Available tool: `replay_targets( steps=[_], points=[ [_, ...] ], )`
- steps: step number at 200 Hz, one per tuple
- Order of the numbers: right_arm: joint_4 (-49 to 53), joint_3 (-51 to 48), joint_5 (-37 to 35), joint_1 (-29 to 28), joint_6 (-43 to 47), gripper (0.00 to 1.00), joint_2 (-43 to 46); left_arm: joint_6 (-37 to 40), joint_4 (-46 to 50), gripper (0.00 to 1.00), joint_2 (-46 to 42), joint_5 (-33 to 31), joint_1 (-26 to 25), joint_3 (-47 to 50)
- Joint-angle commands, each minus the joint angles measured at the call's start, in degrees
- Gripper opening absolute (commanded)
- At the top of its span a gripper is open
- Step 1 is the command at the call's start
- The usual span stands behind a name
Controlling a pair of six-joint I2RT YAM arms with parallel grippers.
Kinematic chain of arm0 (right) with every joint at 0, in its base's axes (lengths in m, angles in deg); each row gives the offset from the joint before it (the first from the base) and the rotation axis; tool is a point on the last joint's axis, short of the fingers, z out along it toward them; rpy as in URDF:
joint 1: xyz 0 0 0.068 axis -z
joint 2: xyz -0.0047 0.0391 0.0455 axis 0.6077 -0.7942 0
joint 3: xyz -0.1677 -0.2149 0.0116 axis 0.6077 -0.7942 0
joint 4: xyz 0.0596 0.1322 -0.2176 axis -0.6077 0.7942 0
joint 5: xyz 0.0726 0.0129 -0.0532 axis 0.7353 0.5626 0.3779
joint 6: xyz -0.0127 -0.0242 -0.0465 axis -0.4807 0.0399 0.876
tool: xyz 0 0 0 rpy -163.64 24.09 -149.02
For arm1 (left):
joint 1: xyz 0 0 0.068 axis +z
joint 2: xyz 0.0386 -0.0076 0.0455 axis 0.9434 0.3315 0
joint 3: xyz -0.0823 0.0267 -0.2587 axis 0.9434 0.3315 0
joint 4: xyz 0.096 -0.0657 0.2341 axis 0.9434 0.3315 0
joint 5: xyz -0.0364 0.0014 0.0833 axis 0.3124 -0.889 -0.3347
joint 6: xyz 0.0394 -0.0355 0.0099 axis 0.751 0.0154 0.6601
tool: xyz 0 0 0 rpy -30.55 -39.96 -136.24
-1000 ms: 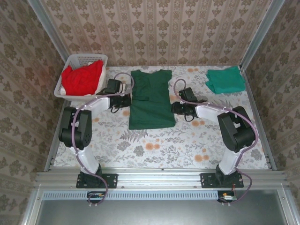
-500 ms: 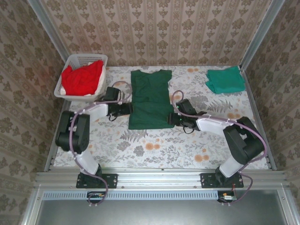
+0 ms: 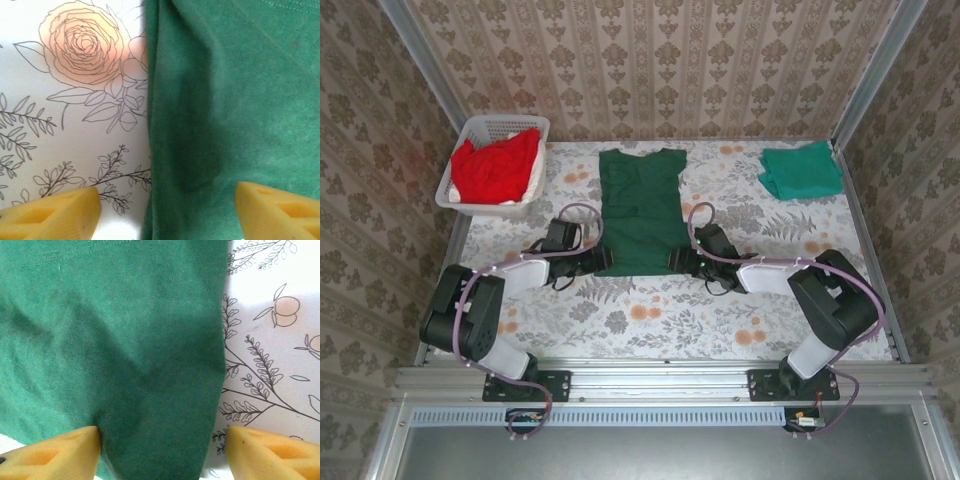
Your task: Fold and stack the t-shirts
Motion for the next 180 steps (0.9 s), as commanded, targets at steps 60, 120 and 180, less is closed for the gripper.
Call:
replay_targets(
  steps=[60,120,180],
  points=[
    [-0.1,2.8,-1.1,-4.2,-2.2,0.48,-5.0,-4.1,-5.7,0.47,2.4,1.8,-5.2,3.2],
    [7.7,6.4,-6.6,-6.3,-0.7,0.28,-3.5,-4.6,-4.1,0.22,-0.9,2.4,-6.6,2.9],
    [10.0,1.8,-7.9,-6.8,-0.6,0.07,5.2,-4.6,2.1,0.00,-11.9,0.3,-6.8,6.9]
  ],
)
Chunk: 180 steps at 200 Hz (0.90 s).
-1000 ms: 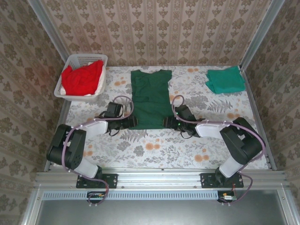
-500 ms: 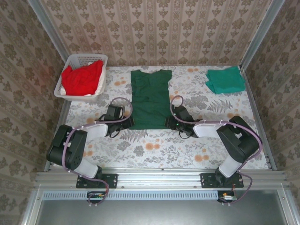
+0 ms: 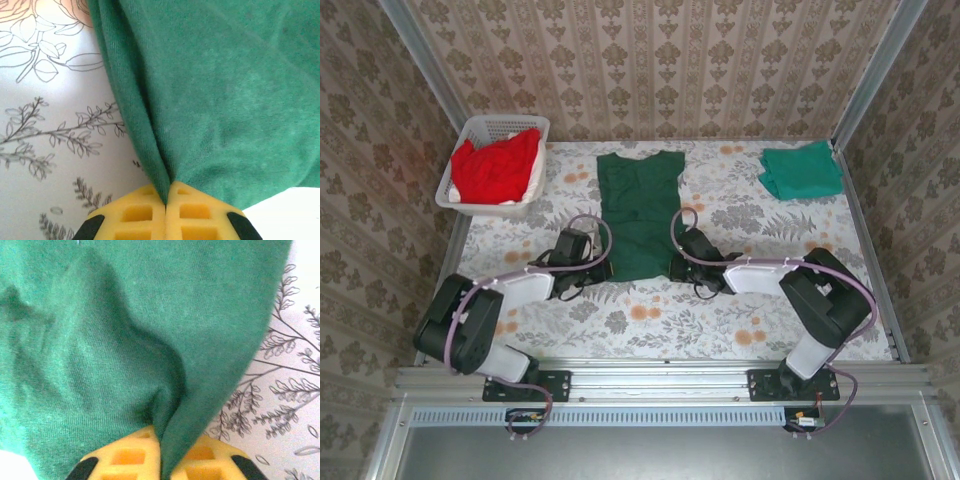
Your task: Fold and stack the t-shirts
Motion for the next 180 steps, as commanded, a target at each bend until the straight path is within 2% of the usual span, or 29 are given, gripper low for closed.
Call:
replay_targets(
  steps=[1,22,55,81,112,143,180],
  points=[
    [3.0,-2.6,-1.8,-0.6,0.2,0.06,6.6,0.0,5.4,0.00,-6.7,0.0,-0.4,2.1],
    [7.3,-5.8,-3.9,-2.6,-0.5,0.00,14.2,-0.1,12.0,0.00,-14.9,-1.7,-0.6,4.1],
    [15.7,-7.4,-7.1,-6.6,-2.4,0.00,27.6,-0.7,22.1,0.00,-28.1,-3.3,-1.5,4.9],
    [19.0,-3.9,-7.8,-7.2,-1.2,0.00,32.8,0.0,25.7,0.00,-32.5,-5.1,-1.6,0.7],
    [23.5,5.9,-10.8,-5.1,2.8,0.00,28.9,3.4,26.9,0.00,-25.1,-7.0,0.4,-10.1],
    [22.0,13.9,-3.3,2.0,5.1,0.00,19.0,6.3,25.1,0.00,-10.6,-2.2,4.8,-21.7],
    [17.8,22.3,8.1,10.6,5.9,0.00,5.0,6.8,23.1,0.00,1.9,0.5,9.6,-31.1]
  ],
)
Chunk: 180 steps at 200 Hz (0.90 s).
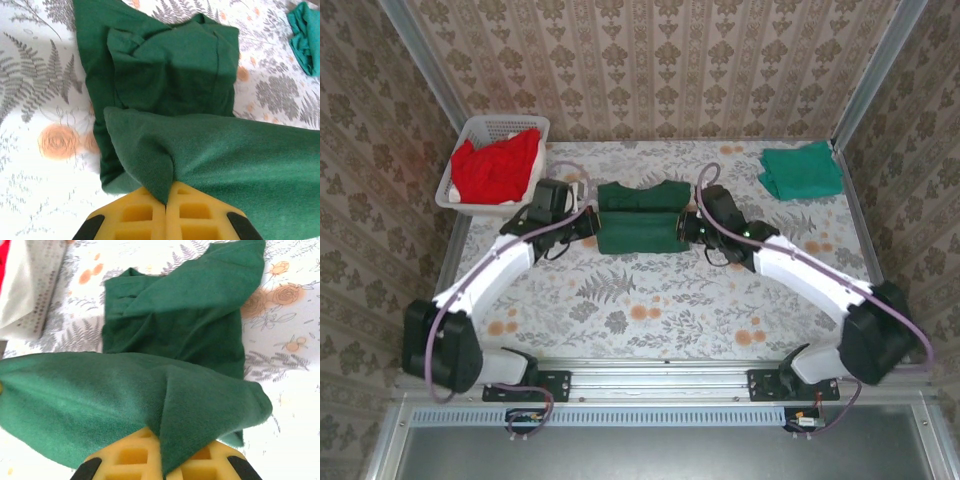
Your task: Fold and stack the t-shirts
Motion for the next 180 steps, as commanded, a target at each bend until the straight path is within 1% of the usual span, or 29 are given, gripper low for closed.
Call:
replay_targets(
  steps=[1,20,34,51,78,93,100,103,106,112,114,115,118,128,133,138,147,153,157,169,176,180],
  points=[
    [-1.0,5.0,7.9,4.6,1.8,0.00,-7.2,2.0,-0.9,0.00,5.6,1.8,3.3,-5.0],
    [-0.2,10.8,10.8,7.4,2.3,0.00,-13.5,2.2,-0.4,0.00,13.2,4.2,5.7,-11.0],
    [-0.6,14.2,14.9,9.8,1.3,0.00,-18.3,2.7,-0.2,0.00,19.0,7.3,7.0,-15.5],
    [-2.1,17.3,19.6,12.0,0.3,0.00,-23.2,2.9,0.9,0.00,25.7,9.0,7.7,-20.9],
    [0.1,24.2,21.7,14.4,0.3,0.00,-30.5,3.6,4.3,0.00,34.8,9.2,8.6,-30.2],
    [1.9,28.3,22.5,15.5,0.7,0.00,-33.9,3.6,6.2,0.04,39.1,10.1,8.9,-35.6],
    [3.0,30.1,22.6,15.9,0.7,0.00,-35.4,3.7,7.1,0.10,40.6,10.2,8.9,-38.1],
    [3.1,30.7,22.6,16.1,0.7,0.00,-36.0,3.7,7.4,0.14,41.4,10.0,9.0,-39.1],
    [3.2,31.1,22.7,16.3,0.6,0.02,-36.5,3.6,8.0,0.20,42.0,9.8,9.0,-40.1],
    [3.2,31.8,22.7,16.5,0.6,0.07,-37.2,3.7,8.8,0.36,43.0,9.5,9.0,-42.1],
    [3.2,32.1,22.6,16.6,0.6,0.10,-37.5,3.8,9.1,0.40,43.4,9.3,9.0,-42.7],
    [3.3,32.5,22.6,16.8,0.6,0.14,-37.8,3.8,9.2,0.41,43.6,9.3,9.0,-43.0],
    [3.4,32.8,22.6,16.9,0.6,0.16,-38.1,4.0,9.5,0.42,44.1,9.2,9.0,-44.0],
    [4.1,35.1,22.8,17.6,0.8,0.17,-39.7,4.7,10.5,0.39,45.6,8.4,9.2,-46.9],
    [4.8,36.4,23.0,18.0,0.9,0.19,-40.6,4.6,11.1,0.41,46.2,8.0,9.3,-48.1],
    [5.7,37.9,23.5,18.4,1.0,0.23,-41.4,4.7,11.6,0.43,46.9,8.2,9.6,-49.6],
    [7.0,39.9,24.2,19.0,1.6,0.30,-42.3,4.7,12.5,0.43,47.5,8.8,9.9,-51.2],
    [7.9,40.9,23.7,19.2,2.0,0.36,-42.3,4.9,12.8,0.43,47.3,8.9,10.0,-51.5],
    [8.5,41.2,23.1,19.3,2.4,0.38,-42.0,5.2,12.7,0.44,46.8,8.9,9.9,-51.3],
    [9.5,41.2,21.4,19.3,4.1,0.43,-40.2,6.0,11.5,0.50,44.4,8.1,9.9,-48.4],
    [10.0,40.5,20.1,19.2,4.8,0.55,-38.6,6.5,10.3,0.59,42.5,7.1,9.8,-46.0],
    [10.0,39.7,19.2,19.0,5.1,0.60,-37.4,6.9,9.9,0.61,41.5,6.4,9.7,-44.6]
  ],
)
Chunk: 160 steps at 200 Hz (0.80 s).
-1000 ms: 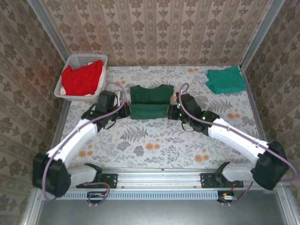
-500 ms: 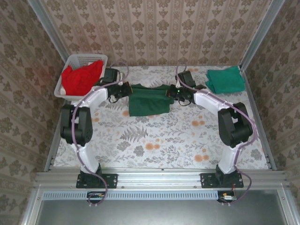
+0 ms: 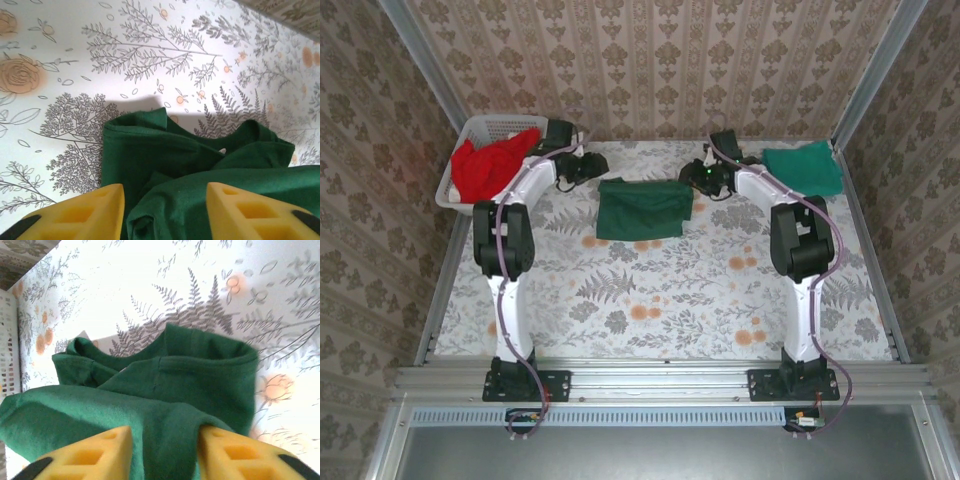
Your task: Fold and stack the t-shirts
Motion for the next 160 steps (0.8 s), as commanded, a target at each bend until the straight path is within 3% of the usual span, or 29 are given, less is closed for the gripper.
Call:
replay_targets(
  steps=[1,33,50,65,105,160],
  points=[
    [4.3,0.4,-3.0,-0.2,2.9,0.61,4.7,2.9,1.0,0.61,-5.4,-2.3,0.3,4.3],
    [0.2,-8.5,-6.4,-3.5,6.5,0.63,11.9,7.5,-3.5,0.67,-13.9,-7.2,-0.4,16.1],
    [0.3,-10.0,-6.5,-5.6,8.6,0.50,11.8,10.1,-7.6,0.60,-16.7,-6.0,-1.2,21.6],
    [-1.3,-10.2,-3.6,-6.6,8.8,0.36,10.3,11.5,-9.4,0.54,-16.1,-0.1,-1.6,22.7],
    [0.0,-4.6,-2.9,-7.9,8.6,0.33,3.8,11.6,-8.3,0.50,-7.2,7.5,-3.0,14.6],
    [4.5,10.3,-7.4,-6.2,12.0,0.35,-7.0,12.2,-1.4,0.52,5.8,2.5,-3.0,-3.9]
  ],
)
